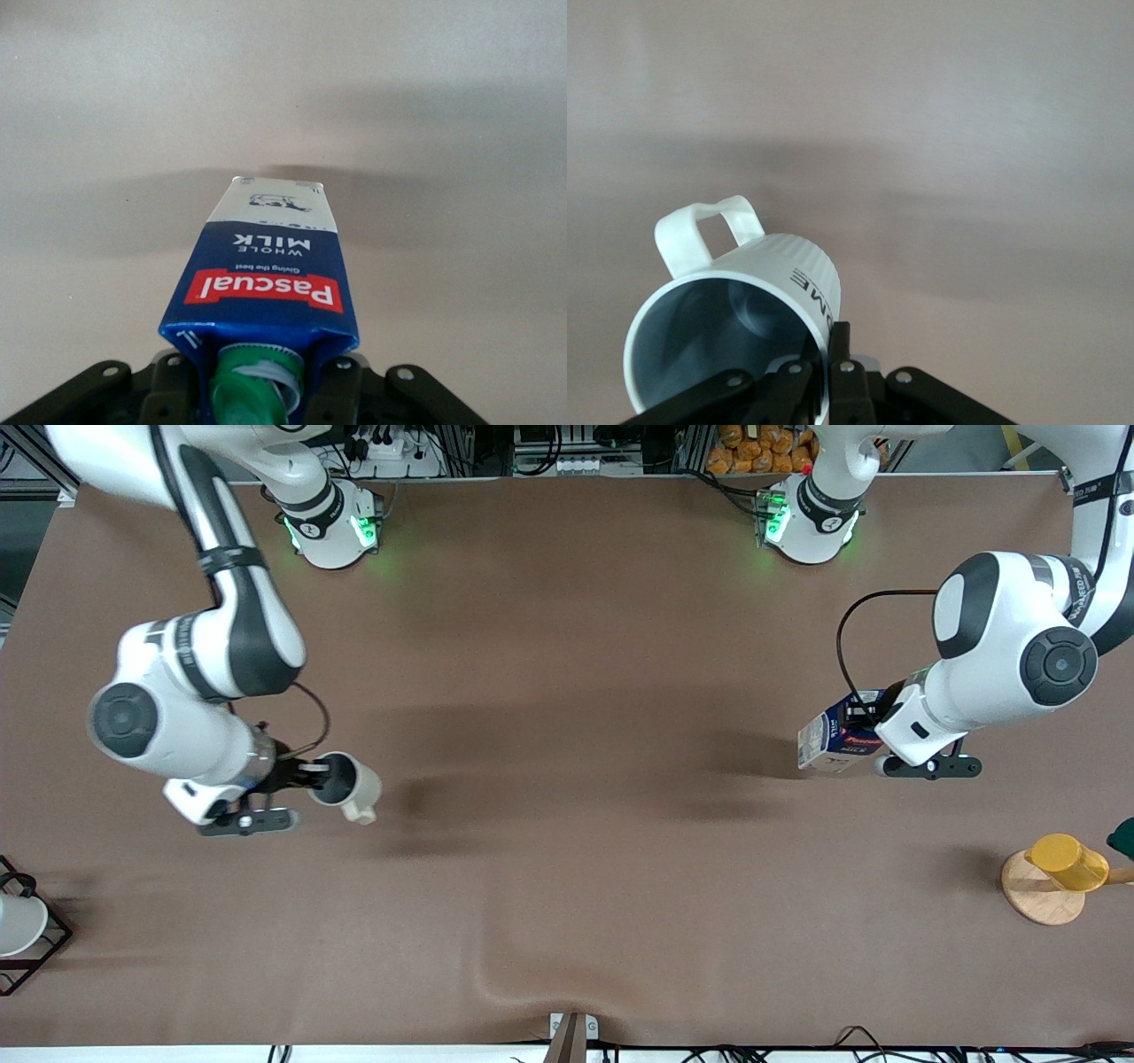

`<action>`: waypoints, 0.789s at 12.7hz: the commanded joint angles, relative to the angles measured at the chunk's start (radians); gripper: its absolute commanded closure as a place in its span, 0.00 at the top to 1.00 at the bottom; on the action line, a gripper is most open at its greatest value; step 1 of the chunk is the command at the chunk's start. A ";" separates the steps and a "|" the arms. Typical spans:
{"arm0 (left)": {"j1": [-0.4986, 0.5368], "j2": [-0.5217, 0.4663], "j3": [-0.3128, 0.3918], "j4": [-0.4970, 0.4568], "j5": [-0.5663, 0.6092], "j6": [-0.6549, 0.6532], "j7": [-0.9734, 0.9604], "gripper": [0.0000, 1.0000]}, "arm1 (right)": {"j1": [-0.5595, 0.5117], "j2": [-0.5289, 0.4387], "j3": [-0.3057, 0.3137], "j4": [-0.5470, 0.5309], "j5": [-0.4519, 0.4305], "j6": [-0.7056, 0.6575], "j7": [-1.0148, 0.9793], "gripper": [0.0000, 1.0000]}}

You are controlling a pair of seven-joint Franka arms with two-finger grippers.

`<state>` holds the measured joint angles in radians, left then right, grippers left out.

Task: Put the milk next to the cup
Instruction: 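Carry the white mug with the right gripper to the table middle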

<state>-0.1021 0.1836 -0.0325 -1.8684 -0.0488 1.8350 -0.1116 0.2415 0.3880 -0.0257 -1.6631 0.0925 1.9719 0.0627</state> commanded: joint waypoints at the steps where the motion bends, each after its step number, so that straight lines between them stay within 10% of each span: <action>1: 0.001 0.001 0.000 0.015 -0.014 -0.019 -0.019 0.44 | 0.059 0.141 0.015 0.174 0.007 -0.010 -0.053 0.00; 10: 0.001 -0.003 0.000 0.017 -0.013 -0.019 -0.033 0.44 | 0.234 0.422 0.109 0.390 0.009 0.321 -0.021 0.00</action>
<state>-0.1022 0.1847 -0.0324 -1.8647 -0.0488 1.8349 -0.1192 0.4530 0.7476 0.0606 -1.3559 0.0938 2.2847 0.0239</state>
